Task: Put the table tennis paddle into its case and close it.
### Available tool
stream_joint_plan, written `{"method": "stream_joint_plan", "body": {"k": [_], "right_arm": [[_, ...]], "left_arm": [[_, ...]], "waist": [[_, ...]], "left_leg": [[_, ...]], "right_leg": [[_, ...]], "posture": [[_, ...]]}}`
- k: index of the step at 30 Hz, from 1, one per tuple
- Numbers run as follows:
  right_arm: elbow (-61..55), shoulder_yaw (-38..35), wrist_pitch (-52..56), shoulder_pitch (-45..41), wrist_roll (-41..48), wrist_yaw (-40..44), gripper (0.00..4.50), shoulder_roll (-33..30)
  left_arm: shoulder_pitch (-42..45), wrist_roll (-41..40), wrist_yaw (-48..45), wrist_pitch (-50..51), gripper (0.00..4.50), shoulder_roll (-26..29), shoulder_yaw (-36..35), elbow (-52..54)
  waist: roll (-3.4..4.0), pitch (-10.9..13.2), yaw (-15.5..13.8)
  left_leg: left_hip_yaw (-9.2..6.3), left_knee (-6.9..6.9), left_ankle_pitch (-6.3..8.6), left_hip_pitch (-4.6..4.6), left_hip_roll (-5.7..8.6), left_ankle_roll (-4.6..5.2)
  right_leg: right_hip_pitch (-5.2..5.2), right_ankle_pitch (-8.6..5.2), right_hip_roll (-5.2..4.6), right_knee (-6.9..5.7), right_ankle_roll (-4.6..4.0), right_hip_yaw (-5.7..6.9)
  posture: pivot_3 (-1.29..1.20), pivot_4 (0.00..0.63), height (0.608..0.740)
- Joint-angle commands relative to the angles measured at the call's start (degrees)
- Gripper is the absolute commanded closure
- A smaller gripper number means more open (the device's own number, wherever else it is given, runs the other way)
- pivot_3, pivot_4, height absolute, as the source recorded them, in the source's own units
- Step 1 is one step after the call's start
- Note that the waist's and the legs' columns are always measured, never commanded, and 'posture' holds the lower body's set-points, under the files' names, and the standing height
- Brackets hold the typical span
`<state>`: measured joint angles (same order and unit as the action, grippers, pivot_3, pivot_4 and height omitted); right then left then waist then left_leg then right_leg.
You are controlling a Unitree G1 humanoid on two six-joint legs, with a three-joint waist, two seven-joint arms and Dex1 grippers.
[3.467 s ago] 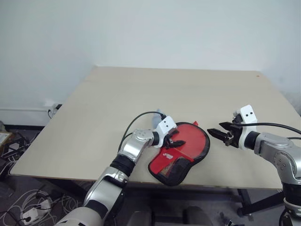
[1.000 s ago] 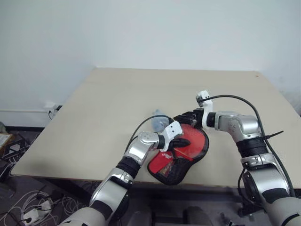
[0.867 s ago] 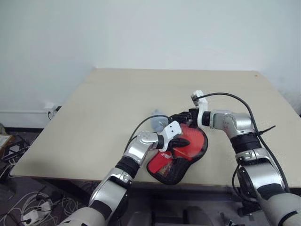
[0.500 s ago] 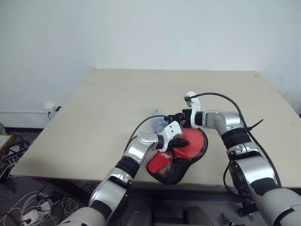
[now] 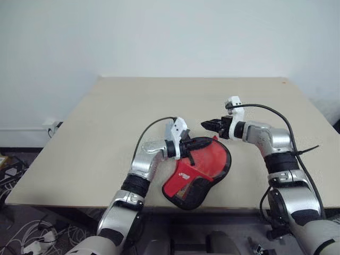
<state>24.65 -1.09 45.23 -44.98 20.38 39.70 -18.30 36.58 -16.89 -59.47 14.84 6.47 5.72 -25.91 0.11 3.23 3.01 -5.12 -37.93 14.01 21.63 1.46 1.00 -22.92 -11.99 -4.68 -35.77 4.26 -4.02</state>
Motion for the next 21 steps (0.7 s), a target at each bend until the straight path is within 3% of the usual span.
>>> {"method": "stream_joint_plan", "body": {"k": [1,4,5,13,21], "right_arm": [[-5.9,-1.5,1.0,1.4,0.9,-1.0,3.52,-1.2],[-11.0,-0.6,1.4,5.3,0.7,-0.5,4.38,-2.8],[-13.2,0.0,1.5,6.9,0.7,-0.2,4.46,-3.1],[-24.6,3.5,1.7,15.3,2.0,1.5,4.46,-2.8],[-23.3,8.0,-3.4,18.5,-1.2,0.4,4.46,-0.7]], "left_arm": [[2.3,-3.5,0.1,1.2,4.50,1.0,-3.2,3.5],[4.2,-5.3,2.7,1.7,4.50,1.6,-6.5,1.8],[5.1,-5.8,3.8,2.0,4.50,1.9,-7.8,0.3],[11.4,-5.5,12.0,1.6,4.50,4.3,-14.8,-13.4],[13.7,-5.9,13.0,2.3,4.50,6.3,-18.4,-21.6]], "waist": [[0.00,0.0,0.0],[-0.01,0.0,0.0],[-0.01,0.0,-0.1],[-0.04,0.0,-0.1],[-0.11,0.0,-0.2]], "left_leg": [[0.00,-0.01,-0.01,-0.01,0.00,-0.01],[0.02,-0.07,-0.06,0.00,0.01,-0.09],[0.02,-0.09,-0.06,0.00,0.01,-0.09],[0.03,-0.12,-0.06,-0.02,0.01,-0.10],[-0.01,-0.09,-0.06,0.02,0.01,-0.12]], "right_leg": [[0.01,0.00,0.00,0.00,0.00,0.00],[0.07,0.00,0.00,0.01,0.00,-0.01],[0.08,0.00,0.00,0.02,0.00,-0.01],[0.10,-0.01,0.00,0.03,0.01,-0.01],[0.07,-0.01,0.00,0.05,0.01,0.02]], "posture": [[0.00,0.000,0.740],[0.00,0.000,0.740],[0.00,0.000,0.740],[0.00,0.000,0.740],[0.00,0.000,0.740]]}}
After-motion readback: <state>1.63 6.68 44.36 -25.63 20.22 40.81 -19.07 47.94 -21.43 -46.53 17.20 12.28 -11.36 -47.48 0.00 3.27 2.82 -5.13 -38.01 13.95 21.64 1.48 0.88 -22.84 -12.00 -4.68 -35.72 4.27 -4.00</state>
